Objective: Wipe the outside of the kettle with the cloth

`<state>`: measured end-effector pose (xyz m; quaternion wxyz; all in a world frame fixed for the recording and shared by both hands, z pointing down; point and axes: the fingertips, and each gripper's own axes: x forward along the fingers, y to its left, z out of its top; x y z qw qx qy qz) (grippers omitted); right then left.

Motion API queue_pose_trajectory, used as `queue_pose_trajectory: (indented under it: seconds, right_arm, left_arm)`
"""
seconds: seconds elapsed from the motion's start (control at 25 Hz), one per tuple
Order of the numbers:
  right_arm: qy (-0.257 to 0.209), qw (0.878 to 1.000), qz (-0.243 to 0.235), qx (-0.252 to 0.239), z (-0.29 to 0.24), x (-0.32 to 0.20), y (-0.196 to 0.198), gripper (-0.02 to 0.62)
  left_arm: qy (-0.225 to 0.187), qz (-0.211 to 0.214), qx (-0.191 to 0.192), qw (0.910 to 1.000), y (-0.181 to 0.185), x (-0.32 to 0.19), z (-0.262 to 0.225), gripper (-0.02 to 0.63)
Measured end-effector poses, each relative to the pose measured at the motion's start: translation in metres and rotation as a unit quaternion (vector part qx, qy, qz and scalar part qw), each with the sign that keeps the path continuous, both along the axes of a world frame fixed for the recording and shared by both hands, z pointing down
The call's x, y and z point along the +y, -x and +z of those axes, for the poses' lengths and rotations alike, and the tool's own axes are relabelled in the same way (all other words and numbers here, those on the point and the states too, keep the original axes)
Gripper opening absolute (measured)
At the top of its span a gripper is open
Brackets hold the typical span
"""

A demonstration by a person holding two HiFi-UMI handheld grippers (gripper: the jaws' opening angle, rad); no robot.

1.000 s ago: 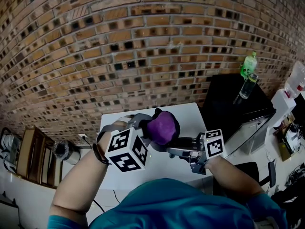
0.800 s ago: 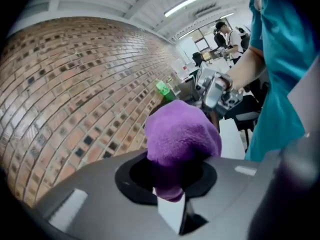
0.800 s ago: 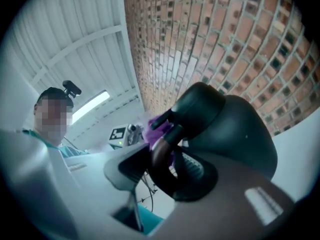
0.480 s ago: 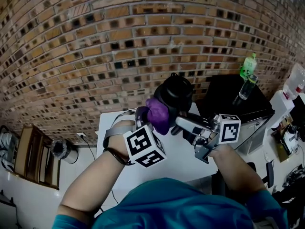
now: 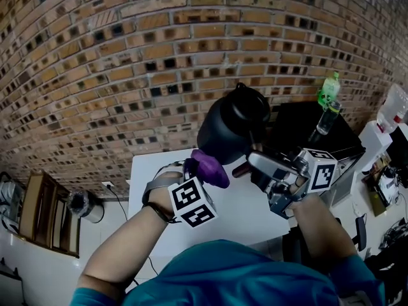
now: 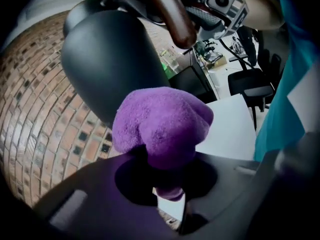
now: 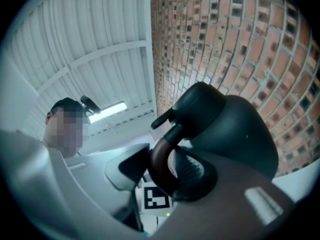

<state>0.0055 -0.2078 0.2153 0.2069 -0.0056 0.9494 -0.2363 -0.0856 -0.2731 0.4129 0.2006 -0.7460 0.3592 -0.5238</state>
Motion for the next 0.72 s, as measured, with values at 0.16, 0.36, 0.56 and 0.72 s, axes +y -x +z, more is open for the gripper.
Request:
queue_pose_trajectory:
  seconds: [0.16, 0.36, 0.56, 0.72]
  right_arm:
    - [-0.033, 0.998, -0.056, 0.002, 0.011, 0.021, -0.017, 0.15]
    - [-0.059, 0.992, -0.105, 0.039, 0.044, 0.052, -0.018, 0.15]
    - [-0.082, 0.984, -0.159, 0.02, 0.058, 0.088, -0.008, 0.153]
    - [-0.091, 0.98, -0.174, 0.013, 0.064, 0.098, -0.01, 0.155]
  left_arm:
    - [0.044, 0.024, 0.14, 0.9889, 0.022, 0.016, -0.037, 0.077]
    - [-0.026, 0.074, 0.181, 0.9803, 0.049, 0.007, -0.12, 0.077]
    - [-0.005, 0.151, 0.115, 0.9818, 0.026, 0.02, -0.089, 0.077]
    - [-0.004, 0.19, 0.058, 0.9801, 0.025, 0.029, -0.061, 0.074]
